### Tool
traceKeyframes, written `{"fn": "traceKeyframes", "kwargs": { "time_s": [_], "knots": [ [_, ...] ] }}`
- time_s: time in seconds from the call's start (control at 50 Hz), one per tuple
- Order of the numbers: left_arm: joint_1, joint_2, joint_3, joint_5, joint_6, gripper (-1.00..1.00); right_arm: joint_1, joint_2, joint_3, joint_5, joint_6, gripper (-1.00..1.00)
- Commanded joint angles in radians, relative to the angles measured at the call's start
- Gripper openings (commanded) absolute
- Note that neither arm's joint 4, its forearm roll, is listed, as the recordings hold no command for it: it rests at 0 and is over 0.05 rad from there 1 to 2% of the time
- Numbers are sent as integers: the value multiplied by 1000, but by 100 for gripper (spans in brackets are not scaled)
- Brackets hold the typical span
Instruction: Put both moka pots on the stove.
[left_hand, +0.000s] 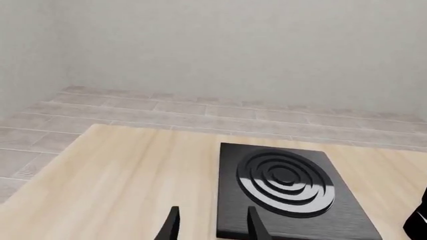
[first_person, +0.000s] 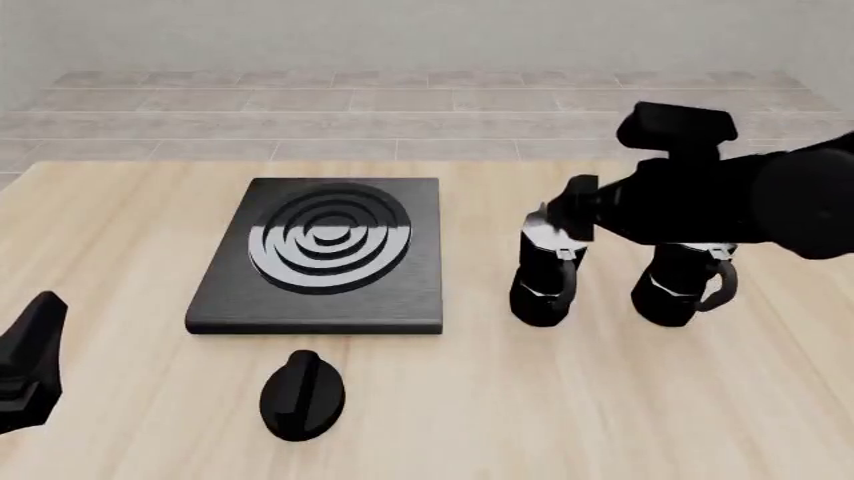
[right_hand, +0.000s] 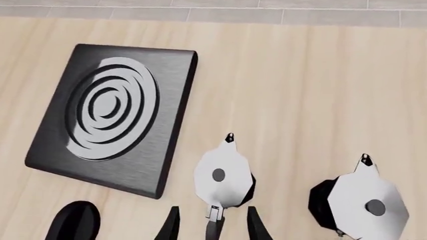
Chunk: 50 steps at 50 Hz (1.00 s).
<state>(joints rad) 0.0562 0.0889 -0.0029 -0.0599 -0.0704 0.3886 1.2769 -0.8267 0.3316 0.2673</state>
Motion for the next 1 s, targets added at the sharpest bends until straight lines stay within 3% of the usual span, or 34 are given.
{"fn": "traceKeyframes", "kwargs": {
  "time_s": [0.02, 1.0],
  "knots": [
    [1, -3, 0, 2, 1, 100, 4, 15, 27, -30, 14, 100],
    [2, 3, 0, -2, 8, 100, 14, 84, 90, -114, 56, 100]
  ]
}}
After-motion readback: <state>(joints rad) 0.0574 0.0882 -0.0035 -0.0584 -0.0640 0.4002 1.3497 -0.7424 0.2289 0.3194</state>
